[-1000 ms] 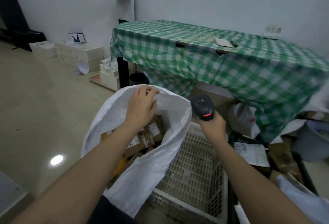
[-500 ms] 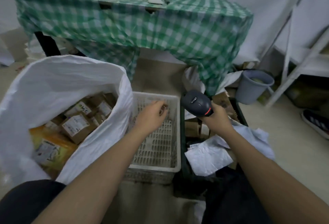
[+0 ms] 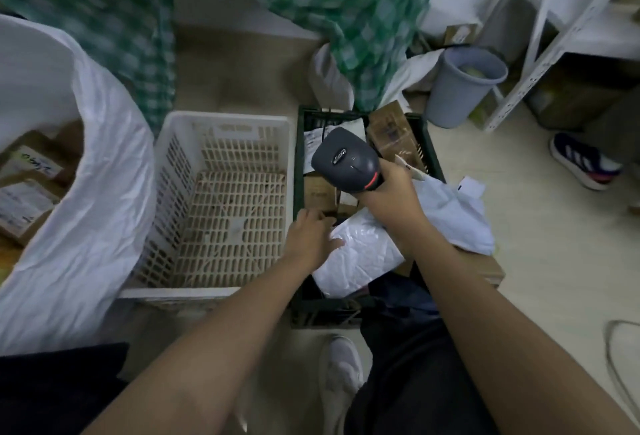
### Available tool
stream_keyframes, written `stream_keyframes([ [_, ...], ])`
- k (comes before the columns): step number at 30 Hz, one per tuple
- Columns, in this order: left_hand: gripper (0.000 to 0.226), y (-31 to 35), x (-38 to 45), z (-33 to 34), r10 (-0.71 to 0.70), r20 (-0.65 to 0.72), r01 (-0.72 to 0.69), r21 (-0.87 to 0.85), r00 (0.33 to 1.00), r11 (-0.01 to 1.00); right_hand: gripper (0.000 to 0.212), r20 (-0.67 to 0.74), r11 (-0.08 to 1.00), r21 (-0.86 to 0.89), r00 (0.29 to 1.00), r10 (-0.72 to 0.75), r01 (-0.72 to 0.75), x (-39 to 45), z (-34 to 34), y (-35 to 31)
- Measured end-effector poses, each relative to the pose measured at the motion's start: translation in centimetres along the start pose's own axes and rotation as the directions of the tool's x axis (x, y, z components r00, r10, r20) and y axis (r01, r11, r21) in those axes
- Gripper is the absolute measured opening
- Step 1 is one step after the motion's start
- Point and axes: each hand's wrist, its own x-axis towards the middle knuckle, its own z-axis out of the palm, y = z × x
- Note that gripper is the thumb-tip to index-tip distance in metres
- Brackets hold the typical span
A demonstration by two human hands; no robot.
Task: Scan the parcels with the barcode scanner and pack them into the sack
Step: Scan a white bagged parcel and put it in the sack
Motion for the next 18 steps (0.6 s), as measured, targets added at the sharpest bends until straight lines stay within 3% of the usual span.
stream_keyframes([
  [4, 0.035, 0.8, 0.6, 0.9, 0.005, -0.141, -0.009, -0.029, 0.99, 1.0, 0.012, -0.015, 1.0, 0.022, 1.0, 0.017, -0.016, 0.8, 0.3, 0.5],
  [8, 0.02, 1.0, 0.5, 0.6, 0.003, -0.121, -0.011, -0.063, 0.993, 0.998, 0.013, -0.029, 0.999, 0.022, 0.999, 0.025, -0.024, 1.0, 0.5, -0.4],
  [12, 0.011, 0.4, -0.8, -1.1, -0.12, -0.082, 0.09, -0.304, 0.989, 0.948, 0.025, -0.057, 0.997, 0.06, 0.997, 0.044, -0.041, 0.9, 0.6, -1.4],
  [16, 0.005, -3.0, -3.8, -4.8, -0.187, -0.119, 0.113, -0.462, 0.975, 0.879, 0.012, -0.105, 0.999, 0.048, 0.994, 0.013, -0.008, 0.9, 1.0, -3.3],
  [18, 0.013, -5.3, -5.4, -7.3, -0.219, -0.154, 0.103, -0.544, 0.964, 0.833, 0.013, -0.119, 0.999, 0.007, 0.992, -0.031, 0.033, 1.0, 1.6, -4.8],
])
